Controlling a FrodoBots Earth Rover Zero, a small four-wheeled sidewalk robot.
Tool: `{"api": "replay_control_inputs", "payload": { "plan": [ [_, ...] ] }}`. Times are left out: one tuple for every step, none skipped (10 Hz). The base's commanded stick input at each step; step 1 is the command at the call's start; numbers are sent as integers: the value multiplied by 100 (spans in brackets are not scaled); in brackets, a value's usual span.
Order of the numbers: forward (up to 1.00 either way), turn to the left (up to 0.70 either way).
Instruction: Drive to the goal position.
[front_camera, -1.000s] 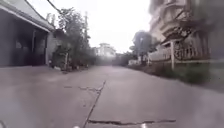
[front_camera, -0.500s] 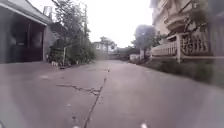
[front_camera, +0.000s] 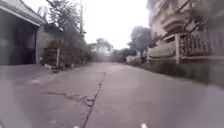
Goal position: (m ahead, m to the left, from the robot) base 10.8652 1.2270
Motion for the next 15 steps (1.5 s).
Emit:
{"api": "replay_control_inputs", "payload": {
  "plan": [
    [100,1],
    [100,1],
    [100,1],
    [100,1],
    [100,1],
    [100,1],
    [100,1],
    [100,1],
    [100,1],
    [100,1],
    [100,1],
    [100,1],
    [100,1],
    [100,1],
    [100,1]
  ]
}}
